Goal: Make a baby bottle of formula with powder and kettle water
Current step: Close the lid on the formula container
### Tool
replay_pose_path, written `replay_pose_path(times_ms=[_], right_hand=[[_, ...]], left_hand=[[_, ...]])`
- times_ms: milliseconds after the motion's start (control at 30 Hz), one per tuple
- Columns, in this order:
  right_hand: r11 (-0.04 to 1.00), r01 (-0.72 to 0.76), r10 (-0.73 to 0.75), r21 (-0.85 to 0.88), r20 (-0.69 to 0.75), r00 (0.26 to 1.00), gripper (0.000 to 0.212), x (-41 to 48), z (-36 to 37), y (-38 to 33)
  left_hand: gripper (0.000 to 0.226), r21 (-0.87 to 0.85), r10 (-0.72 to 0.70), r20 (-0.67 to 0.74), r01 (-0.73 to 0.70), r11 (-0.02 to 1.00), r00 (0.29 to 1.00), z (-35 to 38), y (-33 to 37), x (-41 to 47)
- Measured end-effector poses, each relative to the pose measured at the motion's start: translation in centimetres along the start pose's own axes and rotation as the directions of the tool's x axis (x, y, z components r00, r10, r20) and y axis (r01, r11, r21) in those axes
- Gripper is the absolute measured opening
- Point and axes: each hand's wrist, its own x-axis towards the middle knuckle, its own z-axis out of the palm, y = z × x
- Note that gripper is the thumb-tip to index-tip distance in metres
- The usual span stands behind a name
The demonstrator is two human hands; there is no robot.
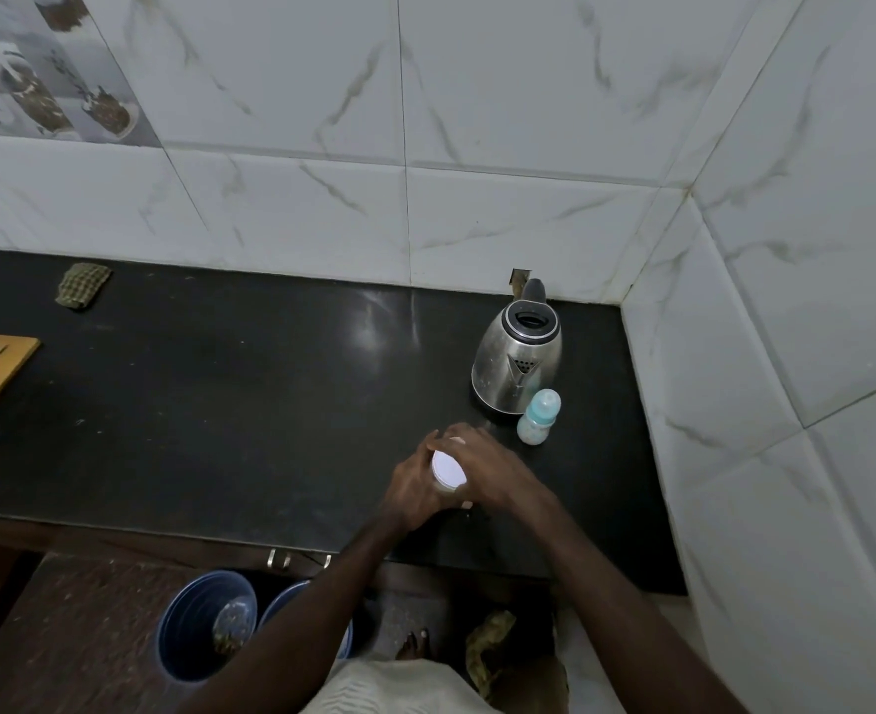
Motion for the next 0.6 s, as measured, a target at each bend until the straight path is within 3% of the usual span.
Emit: replay_pose_path(times_ms=[167,267,400,600], right_hand=[[0.994,-0.108,0.107,-0.01,-0.034,0.994,0.073,0.4,0.1,-0.5],[0.977,-0.212,0.21,-0.027,-0.071,0.975,0.069,0.9,0.3,-1.2],[0.924,-0.382,0.382,-0.002,-0.064,0.922,0.082,1.9,-0.2,-1.9],[0.857,-0.48,0.461,-0.187,-0.139,0.876,0.054,1.3,-1.1,-1.0]], left_hand=[[0.113,0.001,-0.023,0.006,0.023,1.0,1.0,-0.2,0.0,-0.2],[0.126,0.043,-0.005,0.008,0.005,0.999,1.0,-0.3,0.3,-0.2],[0.123,0.032,-0.034,0.004,0.034,0.999,0.999,-0.5,0.4,-0.6],[0.112,0.0,-0.02,-0.018,0.02,1.0,1.0,-0.6,0.6,-0.9]])
